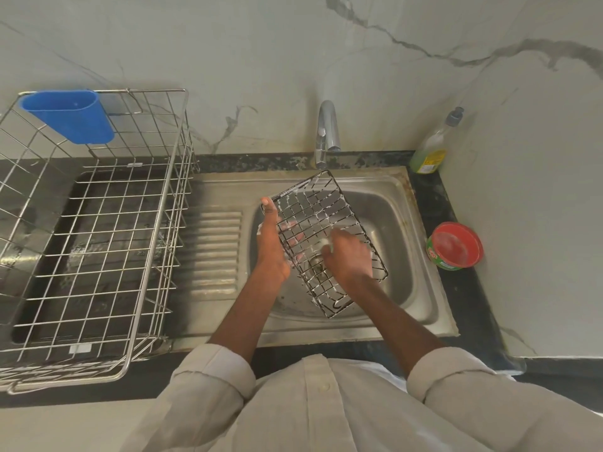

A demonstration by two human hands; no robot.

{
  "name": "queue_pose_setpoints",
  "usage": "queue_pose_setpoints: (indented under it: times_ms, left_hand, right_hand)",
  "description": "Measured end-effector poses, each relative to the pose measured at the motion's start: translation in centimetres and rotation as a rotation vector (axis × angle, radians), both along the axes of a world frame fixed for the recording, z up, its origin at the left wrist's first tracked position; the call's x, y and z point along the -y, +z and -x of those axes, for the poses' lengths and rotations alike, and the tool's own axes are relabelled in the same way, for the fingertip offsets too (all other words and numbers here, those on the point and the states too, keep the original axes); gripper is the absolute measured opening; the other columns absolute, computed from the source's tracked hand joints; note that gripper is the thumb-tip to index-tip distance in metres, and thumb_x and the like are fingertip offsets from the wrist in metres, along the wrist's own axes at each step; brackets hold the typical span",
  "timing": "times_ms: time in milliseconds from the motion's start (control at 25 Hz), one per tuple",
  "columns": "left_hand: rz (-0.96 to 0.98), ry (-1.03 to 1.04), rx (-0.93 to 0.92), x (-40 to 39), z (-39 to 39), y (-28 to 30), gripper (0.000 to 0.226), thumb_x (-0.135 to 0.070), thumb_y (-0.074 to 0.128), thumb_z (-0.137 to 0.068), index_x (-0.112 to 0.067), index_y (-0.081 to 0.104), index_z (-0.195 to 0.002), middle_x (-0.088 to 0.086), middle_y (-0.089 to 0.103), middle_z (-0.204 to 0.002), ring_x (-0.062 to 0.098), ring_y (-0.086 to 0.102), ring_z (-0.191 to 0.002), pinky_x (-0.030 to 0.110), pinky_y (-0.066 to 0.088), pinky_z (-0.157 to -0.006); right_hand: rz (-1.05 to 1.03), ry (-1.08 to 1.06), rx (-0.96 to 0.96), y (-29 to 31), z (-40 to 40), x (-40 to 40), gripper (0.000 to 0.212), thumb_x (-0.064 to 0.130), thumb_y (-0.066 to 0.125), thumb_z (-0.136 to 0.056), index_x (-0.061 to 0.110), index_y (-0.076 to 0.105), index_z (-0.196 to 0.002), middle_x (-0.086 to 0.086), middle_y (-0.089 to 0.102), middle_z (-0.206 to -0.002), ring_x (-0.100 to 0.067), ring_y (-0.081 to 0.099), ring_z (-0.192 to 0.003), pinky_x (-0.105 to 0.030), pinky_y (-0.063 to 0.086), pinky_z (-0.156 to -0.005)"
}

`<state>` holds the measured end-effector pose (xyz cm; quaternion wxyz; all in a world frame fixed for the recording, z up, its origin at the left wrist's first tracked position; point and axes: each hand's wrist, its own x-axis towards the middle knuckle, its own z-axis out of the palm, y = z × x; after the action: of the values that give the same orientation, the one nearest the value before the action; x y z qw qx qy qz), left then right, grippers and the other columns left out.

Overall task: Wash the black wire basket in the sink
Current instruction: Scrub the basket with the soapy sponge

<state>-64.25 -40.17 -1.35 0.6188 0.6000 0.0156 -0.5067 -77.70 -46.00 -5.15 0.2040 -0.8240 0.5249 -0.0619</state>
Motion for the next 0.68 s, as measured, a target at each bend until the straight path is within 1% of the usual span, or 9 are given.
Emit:
queue_pose_setpoints:
  times_ms: [80, 120, 200, 280, 320, 400, 480, 600, 680]
  left_hand:
    - [0.01, 0.001, -0.007, 0.0, -0.1, 0.1, 0.066, -0.091, 0.052, -0.082, -0.042, 0.06, -0.126, 0.005, 0.071, -0.128, 0.032, 0.072, -0.112, 0.046, 0.056, -0.076]
    - [0.008, 0.002, -0.004, 0.1, 0.1, 0.1, 0.07, -0.091, 0.053, -0.081, -0.039, 0.061, -0.127, 0.006, 0.072, -0.127, 0.031, 0.073, -0.111, 0.046, 0.057, -0.075]
    - [0.02, 0.017, 0.023, 0.2, 0.2, 0.0, 0.083, -0.093, 0.058, -0.076, -0.033, 0.063, -0.132, 0.01, 0.075, -0.125, 0.032, 0.076, -0.108, 0.051, 0.062, -0.078]
    - [0.024, 0.035, 0.039, 0.2, -0.1, -0.3, 0.096, -0.097, 0.063, -0.065, -0.032, 0.064, -0.135, 0.013, 0.075, -0.125, 0.033, 0.077, -0.107, 0.055, 0.064, -0.085]
    - [0.019, 0.036, 0.042, 0.1, -0.2, -0.3, 0.103, -0.099, 0.062, -0.062, -0.031, 0.063, -0.139, 0.012, 0.074, -0.127, 0.032, 0.077, -0.107, 0.055, 0.063, -0.084]
    - [0.008, 0.024, 0.048, -0.1, -0.3, -0.2, 0.105, -0.1, 0.057, -0.067, -0.029, 0.058, -0.146, 0.008, 0.071, -0.13, 0.029, 0.075, -0.109, 0.049, 0.06, -0.079]
    - [0.006, 0.018, 0.032, -0.3, -0.5, -0.3, 0.105, -0.1, 0.054, -0.069, -0.029, 0.057, -0.147, 0.006, 0.07, -0.133, 0.027, 0.074, -0.11, 0.047, 0.059, -0.078]
    - [0.015, 0.03, 0.04, -0.4, -0.4, -0.3, 0.111, -0.102, 0.057, -0.059, -0.032, 0.059, -0.145, 0.006, 0.071, -0.132, 0.027, 0.074, -0.11, 0.044, 0.058, -0.076]
    - [0.013, 0.036, 0.07, -0.7, -0.6, -0.4, 0.108, -0.102, 0.057, -0.058, -0.035, 0.06, -0.143, 0.005, 0.071, -0.13, 0.027, 0.074, -0.111, 0.043, 0.058, -0.075]
  right_hand:
    - [0.023, -0.183, -0.058, -0.1, 0.3, 0.3, 0.018, 0.006, 0.053, -0.095, 0.007, 0.059, -0.112, -0.014, 0.07, -0.105, -0.034, 0.068, -0.091, -0.036, 0.044, -0.07]
    - [0.005, -0.166, -0.044, 0.0, 0.0, 0.0, 0.021, 0.003, 0.053, -0.094, 0.007, 0.059, -0.114, -0.014, 0.071, -0.106, -0.034, 0.069, -0.092, -0.036, 0.048, -0.072]
    - [-0.097, 0.092, 0.03, -0.1, -0.7, -1.1, 0.022, 0.007, 0.06, -0.092, 0.012, 0.064, -0.113, -0.01, 0.074, -0.111, -0.03, 0.071, -0.094, -0.038, 0.058, -0.08]
    - [-0.163, 0.335, 0.002, 0.1, -0.4, -2.0, 0.021, 0.012, 0.067, -0.091, 0.016, 0.068, -0.111, -0.007, 0.075, -0.115, -0.028, 0.072, -0.1, -0.037, 0.058, -0.084]
    - [-0.135, 0.321, -0.024, 0.3, -0.1, -1.7, 0.021, 0.013, 0.067, -0.091, 0.016, 0.068, -0.111, -0.007, 0.074, -0.115, -0.029, 0.07, -0.101, -0.033, 0.054, -0.082]
    - [-0.024, 0.065, -0.066, 0.5, 0.4, -0.5, 0.022, 0.008, 0.06, -0.09, 0.011, 0.064, -0.112, -0.011, 0.07, -0.11, -0.032, 0.067, -0.098, -0.035, 0.047, -0.074]
    - [0.058, -0.125, -0.11, 0.2, 0.9, -0.2, 0.023, 0.003, 0.057, -0.09, 0.006, 0.063, -0.112, -0.014, 0.067, -0.11, -0.034, 0.068, -0.095, -0.039, 0.051, -0.076]
    - [-0.117, 0.136, 0.032, -0.1, 0.1, -1.6, 0.02, 0.007, 0.065, -0.089, 0.011, 0.071, -0.108, -0.008, 0.073, -0.11, -0.026, 0.07, -0.096, -0.039, 0.059, -0.085]
    - [-0.221, 0.336, -0.001, -0.4, 0.3, -2.8, 0.021, 0.013, 0.074, -0.087, 0.019, 0.076, -0.107, -0.002, 0.077, -0.109, -0.021, 0.072, -0.099, -0.037, 0.059, -0.09]
